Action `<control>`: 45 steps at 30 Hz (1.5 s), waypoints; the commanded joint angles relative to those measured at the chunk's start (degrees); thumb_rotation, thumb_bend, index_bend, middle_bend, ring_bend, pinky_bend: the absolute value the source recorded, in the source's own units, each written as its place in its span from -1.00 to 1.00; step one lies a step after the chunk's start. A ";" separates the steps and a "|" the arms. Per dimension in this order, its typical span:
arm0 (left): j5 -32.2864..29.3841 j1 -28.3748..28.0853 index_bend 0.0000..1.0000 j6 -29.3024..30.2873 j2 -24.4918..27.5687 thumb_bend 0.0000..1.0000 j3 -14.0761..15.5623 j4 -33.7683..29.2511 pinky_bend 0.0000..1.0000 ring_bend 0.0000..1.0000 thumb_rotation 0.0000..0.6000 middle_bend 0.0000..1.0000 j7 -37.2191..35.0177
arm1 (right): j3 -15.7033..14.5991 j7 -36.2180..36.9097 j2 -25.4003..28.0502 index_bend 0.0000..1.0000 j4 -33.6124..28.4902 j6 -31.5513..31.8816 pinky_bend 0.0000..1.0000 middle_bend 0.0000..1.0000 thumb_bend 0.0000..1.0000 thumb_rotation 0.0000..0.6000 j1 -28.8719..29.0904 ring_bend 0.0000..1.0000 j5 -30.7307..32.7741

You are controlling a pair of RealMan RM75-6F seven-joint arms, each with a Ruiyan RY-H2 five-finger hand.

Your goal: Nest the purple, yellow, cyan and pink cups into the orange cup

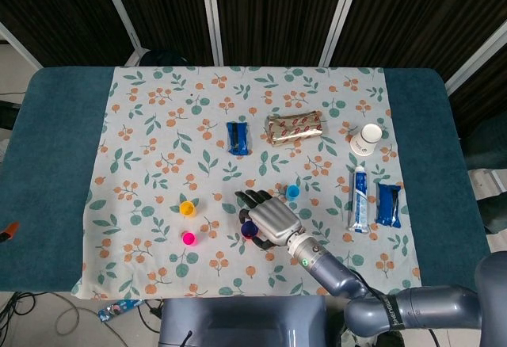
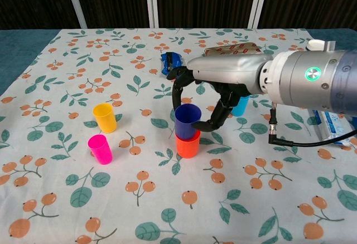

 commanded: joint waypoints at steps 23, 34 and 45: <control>-0.08 -0.23 -0.81 -0.91 0.33 -0.82 0.17 0.06 -0.98 -1.00 1.00 -1.00 -0.39 | -3.40 1.11 9.89 -0.95 -7.34 10.47 -0.73 -1.00 -0.09 1.00 -6.21 -0.96 -6.32; 1.24 -0.40 -0.88 -0.44 -0.55 -0.82 0.81 -0.65 -0.98 -1.00 1.00 -1.00 1.01 | -17.91 7.22 18.17 -0.95 -4.19 35.36 -0.76 -1.00 -0.09 1.00 -27.75 -0.96 -28.97; 5.37 -5.03 -0.84 -7.89 -0.33 -0.83 2.43 -2.29 -0.98 -1.00 1.00 -1.00 1.04 | -20.76 15.18 14.20 -0.95 9.79 45.41 -0.77 -1.00 -0.09 1.00 -38.65 -0.96 -36.70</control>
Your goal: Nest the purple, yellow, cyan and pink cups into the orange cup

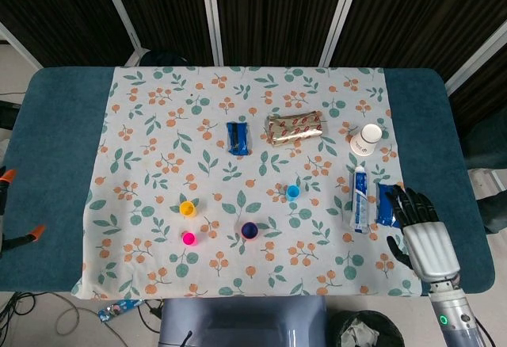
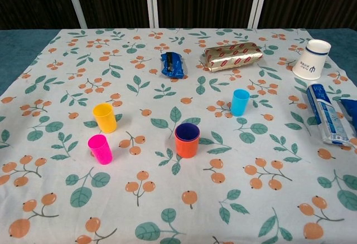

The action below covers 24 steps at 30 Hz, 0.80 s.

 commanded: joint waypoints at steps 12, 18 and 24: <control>0.66 -16.90 -0.77 -23.57 2.66 -0.88 -2.06 -7.27 -0.98 -1.00 1.00 -1.00 6.42 | 1.83 7.42 -2.19 -0.95 7.23 -1.73 -0.77 -1.00 -0.09 1.00 -4.57 -0.96 0.72; -7.06 -23.73 -0.69 -32.06 1.37 -0.88 -3.65 -11.02 -0.98 -1.00 1.00 -1.00 13.29 | 2.85 7.32 -2.33 -0.95 7.64 -3.11 -0.77 -1.00 -0.09 1.00 -5.10 -0.96 0.76; -16.57 -29.73 -0.65 -34.96 -2.54 -0.88 -3.76 -11.73 -0.98 -1.00 1.00 -1.00 23.58 | 3.74 6.98 -2.58 -0.95 7.67 -3.68 -0.77 -1.00 -0.09 1.00 -5.62 -0.96 0.26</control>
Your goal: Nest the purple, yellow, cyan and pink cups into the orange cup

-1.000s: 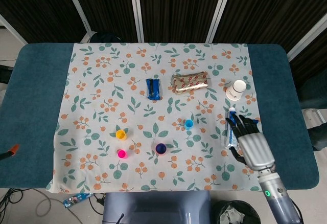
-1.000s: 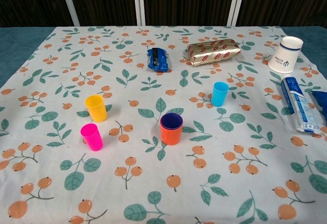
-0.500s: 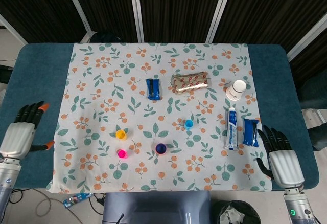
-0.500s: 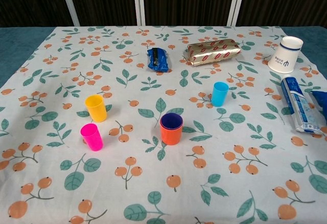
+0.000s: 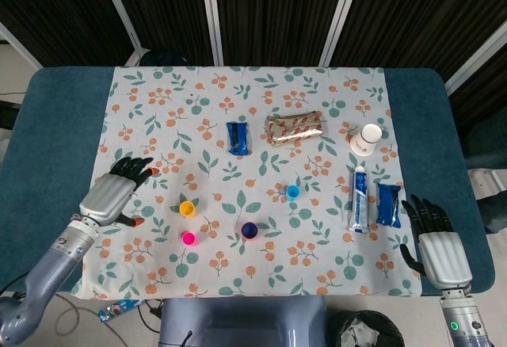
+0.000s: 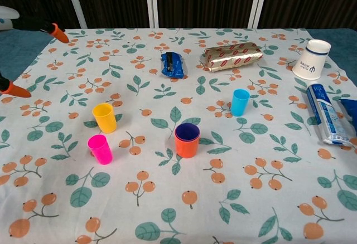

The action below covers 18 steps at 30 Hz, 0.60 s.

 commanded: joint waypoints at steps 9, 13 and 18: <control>-19.57 -10.90 -0.60 1.65 -11.09 -0.88 1.18 0.39 -0.98 -1.00 1.00 -1.00 18.62 | 1.42 -0.39 -0.53 -0.95 0.43 -2.20 -0.77 -1.00 -0.09 1.00 -0.71 -0.96 -0.25; -21.61 -12.52 -0.56 2.49 -13.56 -0.88 1.83 1.48 -0.96 -1.00 1.00 -1.00 20.90 | 1.98 -0.50 -0.52 -0.95 0.54 -2.35 -0.77 -1.00 -0.09 1.00 -0.91 -0.96 -0.23; -23.92 -14.14 -0.52 4.16 -17.09 -0.87 2.17 4.04 -0.96 -1.00 1.00 -1.00 22.40 | 2.60 -0.46 -0.45 -0.95 0.55 -2.55 -0.77 -1.00 -0.09 1.00 -1.41 -0.96 -0.21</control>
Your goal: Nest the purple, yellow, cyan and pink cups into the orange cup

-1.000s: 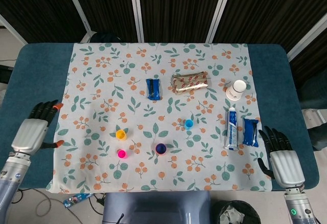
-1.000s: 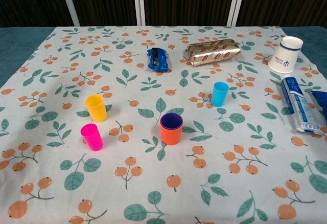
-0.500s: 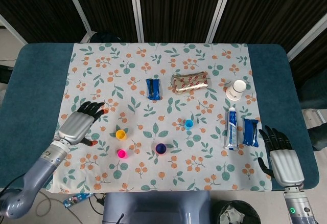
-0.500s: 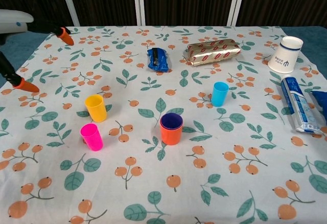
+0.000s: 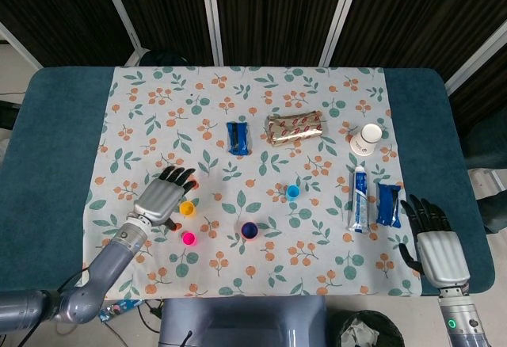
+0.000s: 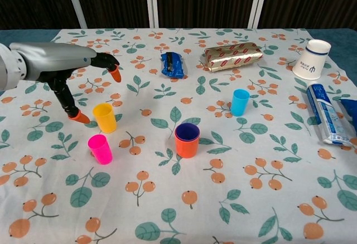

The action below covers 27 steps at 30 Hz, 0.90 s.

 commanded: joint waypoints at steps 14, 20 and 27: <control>-2.21 -2.42 -0.37 2.96 -5.91 -0.71 2.82 6.54 -0.95 -1.00 1.00 -0.99 1.47 | 1.90 0.40 -0.31 -0.95 0.67 -2.11 -0.77 -1.00 -0.09 1.00 -0.87 -0.96 0.23; -1.70 -3.14 -0.35 3.24 -7.45 -0.65 3.44 8.70 -0.95 -1.00 1.00 -0.99 1.80 | 2.49 0.35 -0.55 -0.95 0.96 -2.83 -0.77 -1.00 -0.09 1.00 -1.08 -0.96 0.31; -0.67 -3.49 -0.27 3.90 -8.63 -0.60 3.88 9.33 -0.94 -1.00 1.00 -0.95 1.35 | 3.05 0.41 -0.64 -0.95 1.16 -3.56 -0.77 -1.00 -0.09 1.00 -1.40 -0.96 0.17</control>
